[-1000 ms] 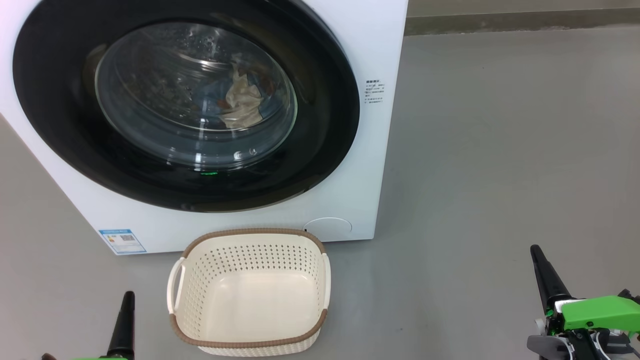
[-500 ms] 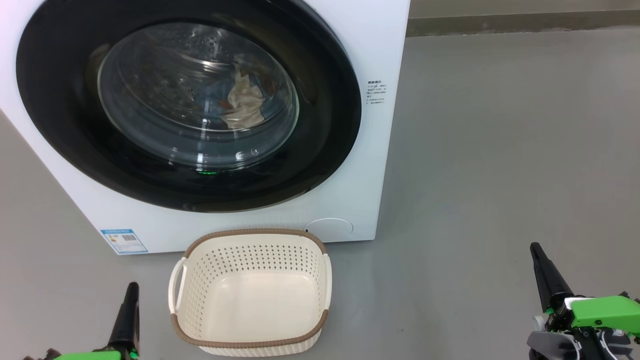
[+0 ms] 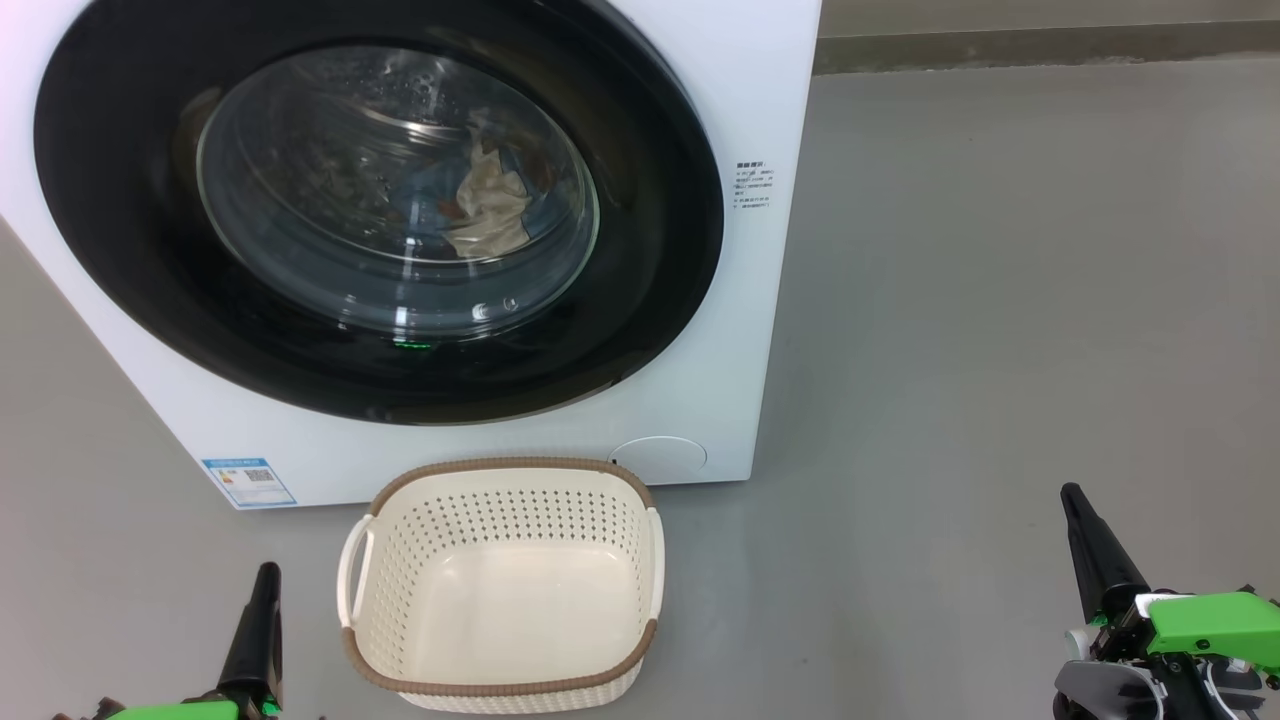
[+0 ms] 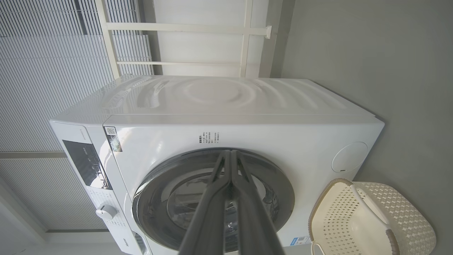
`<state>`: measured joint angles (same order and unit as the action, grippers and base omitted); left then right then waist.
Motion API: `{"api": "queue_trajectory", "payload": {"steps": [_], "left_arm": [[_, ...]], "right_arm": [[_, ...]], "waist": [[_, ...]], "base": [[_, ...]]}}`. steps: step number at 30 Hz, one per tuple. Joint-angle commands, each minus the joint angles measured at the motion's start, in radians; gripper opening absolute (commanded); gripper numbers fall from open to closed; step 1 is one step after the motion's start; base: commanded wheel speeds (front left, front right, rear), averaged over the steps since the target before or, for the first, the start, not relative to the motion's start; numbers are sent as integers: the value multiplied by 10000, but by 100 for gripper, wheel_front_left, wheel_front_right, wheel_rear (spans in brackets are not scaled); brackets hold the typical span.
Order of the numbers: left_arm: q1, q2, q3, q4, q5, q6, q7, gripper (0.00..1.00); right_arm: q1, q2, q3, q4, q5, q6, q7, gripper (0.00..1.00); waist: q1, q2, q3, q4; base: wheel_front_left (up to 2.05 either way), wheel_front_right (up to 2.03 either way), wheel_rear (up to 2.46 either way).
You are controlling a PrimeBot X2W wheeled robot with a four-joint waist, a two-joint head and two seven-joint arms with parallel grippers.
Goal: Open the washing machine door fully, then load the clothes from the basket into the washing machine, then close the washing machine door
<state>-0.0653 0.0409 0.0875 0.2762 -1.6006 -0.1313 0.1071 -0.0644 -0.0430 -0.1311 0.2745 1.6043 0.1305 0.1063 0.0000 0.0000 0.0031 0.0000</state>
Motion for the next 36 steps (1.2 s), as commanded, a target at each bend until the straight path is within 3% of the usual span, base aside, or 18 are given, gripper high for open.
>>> {"api": "queue_trajectory", "payload": {"steps": [1, 36], "left_arm": [[-426, 93, 265, -313, -78, 6, 63, 0], [-426, 93, 264, -313, -79, 6, 62, 0]], "right_arm": [[-434, -87, 183, -298, 51, 2, 60, 0], [-435, -80, 174, -298, 44, 2, 68, 0]], "waist": [[0, 0, 0, 0], [0, 0, 0, 0]], "base": [[0, 0, 0], [0, 0, 0]]}}
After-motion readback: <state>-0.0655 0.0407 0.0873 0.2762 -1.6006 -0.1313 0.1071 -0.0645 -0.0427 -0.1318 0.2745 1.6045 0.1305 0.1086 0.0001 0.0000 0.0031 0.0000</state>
